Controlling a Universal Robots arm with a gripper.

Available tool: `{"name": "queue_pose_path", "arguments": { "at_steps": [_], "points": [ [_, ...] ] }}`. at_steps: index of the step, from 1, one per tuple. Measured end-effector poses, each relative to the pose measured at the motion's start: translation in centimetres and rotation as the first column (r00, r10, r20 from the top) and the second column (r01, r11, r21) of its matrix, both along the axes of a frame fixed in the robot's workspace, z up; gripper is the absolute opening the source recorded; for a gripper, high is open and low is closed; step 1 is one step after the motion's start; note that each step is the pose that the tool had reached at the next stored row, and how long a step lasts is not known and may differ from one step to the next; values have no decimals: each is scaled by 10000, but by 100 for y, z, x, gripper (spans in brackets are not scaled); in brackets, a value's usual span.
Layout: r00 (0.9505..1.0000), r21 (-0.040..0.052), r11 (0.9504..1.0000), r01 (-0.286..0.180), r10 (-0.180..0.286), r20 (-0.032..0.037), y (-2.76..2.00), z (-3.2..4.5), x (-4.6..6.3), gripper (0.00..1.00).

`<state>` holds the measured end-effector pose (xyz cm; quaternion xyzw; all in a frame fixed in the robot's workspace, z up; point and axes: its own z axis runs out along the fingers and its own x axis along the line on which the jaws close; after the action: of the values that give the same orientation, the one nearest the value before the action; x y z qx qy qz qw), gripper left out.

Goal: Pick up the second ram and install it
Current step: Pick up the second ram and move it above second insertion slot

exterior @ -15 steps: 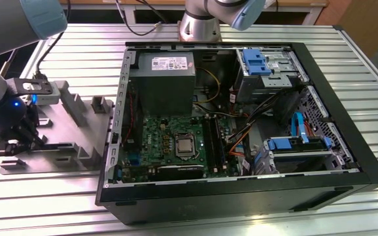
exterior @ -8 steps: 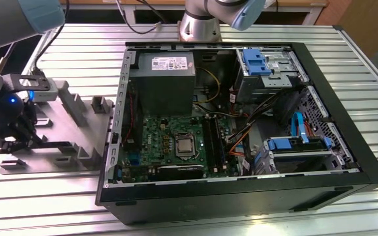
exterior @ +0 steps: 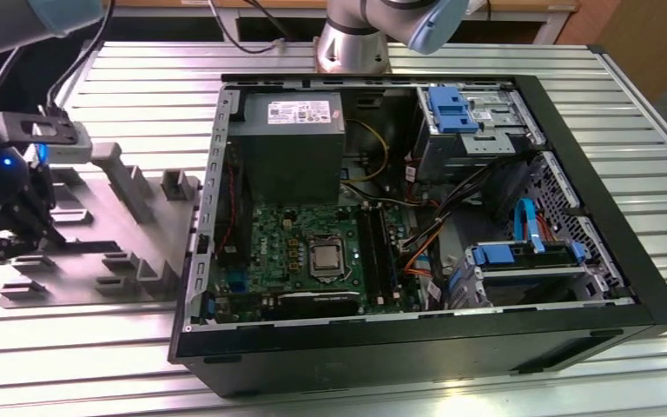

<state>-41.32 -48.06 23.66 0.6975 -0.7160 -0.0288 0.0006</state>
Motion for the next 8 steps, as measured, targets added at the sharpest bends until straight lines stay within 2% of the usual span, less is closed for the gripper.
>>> {"name": "queue_pose_path", "arguments": {
  "at_steps": [8],
  "points": [
    [10000,-1,10000,-1,1,-1,1,287,0,11]
  ]
}}
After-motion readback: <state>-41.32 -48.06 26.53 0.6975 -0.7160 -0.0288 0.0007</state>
